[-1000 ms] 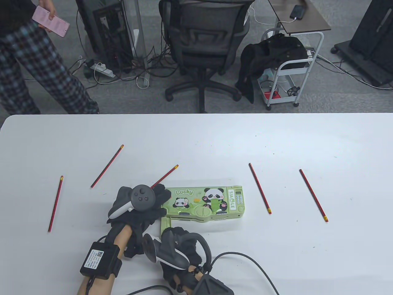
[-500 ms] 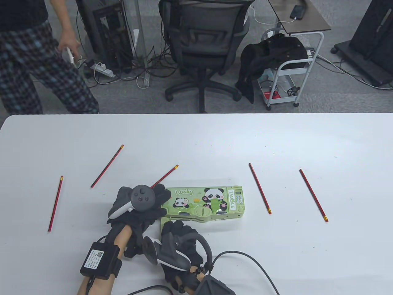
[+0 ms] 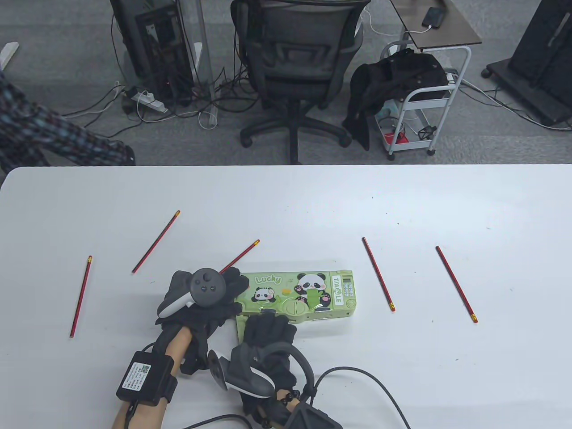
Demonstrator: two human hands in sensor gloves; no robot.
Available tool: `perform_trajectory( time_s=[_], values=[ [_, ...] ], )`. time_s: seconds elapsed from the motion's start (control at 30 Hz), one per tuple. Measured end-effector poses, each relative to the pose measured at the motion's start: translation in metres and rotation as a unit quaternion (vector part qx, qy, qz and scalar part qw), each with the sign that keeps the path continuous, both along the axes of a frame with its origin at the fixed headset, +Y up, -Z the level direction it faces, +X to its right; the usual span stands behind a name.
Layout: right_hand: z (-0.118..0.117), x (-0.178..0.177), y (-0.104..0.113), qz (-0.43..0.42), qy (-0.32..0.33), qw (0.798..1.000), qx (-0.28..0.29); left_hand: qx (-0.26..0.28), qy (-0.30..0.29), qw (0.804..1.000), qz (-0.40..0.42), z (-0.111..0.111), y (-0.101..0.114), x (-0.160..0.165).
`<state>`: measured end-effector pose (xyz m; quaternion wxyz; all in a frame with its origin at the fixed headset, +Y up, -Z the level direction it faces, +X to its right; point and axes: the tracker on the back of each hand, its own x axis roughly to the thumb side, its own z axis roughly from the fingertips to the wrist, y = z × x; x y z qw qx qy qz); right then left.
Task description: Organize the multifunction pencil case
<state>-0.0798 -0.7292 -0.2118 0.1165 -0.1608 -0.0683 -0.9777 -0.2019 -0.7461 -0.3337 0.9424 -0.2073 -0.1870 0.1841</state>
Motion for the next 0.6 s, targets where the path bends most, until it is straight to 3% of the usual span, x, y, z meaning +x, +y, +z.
perform_trajectory(
  time_s=[0.33, 0.6],
  values=[
    [-0.013, 0.046, -0.002, 0.021, -0.043, 0.999, 0.011, -0.001, 0.000, 1.000, 0.000, -0.001, 0.000, -0.001],
    [-0.034, 0.076, -0.006, -0.013, -0.066, 0.998, -0.009, -0.002, 0.000, 1.000, 0.001, -0.001, 0.000, -0.001]
  ],
)
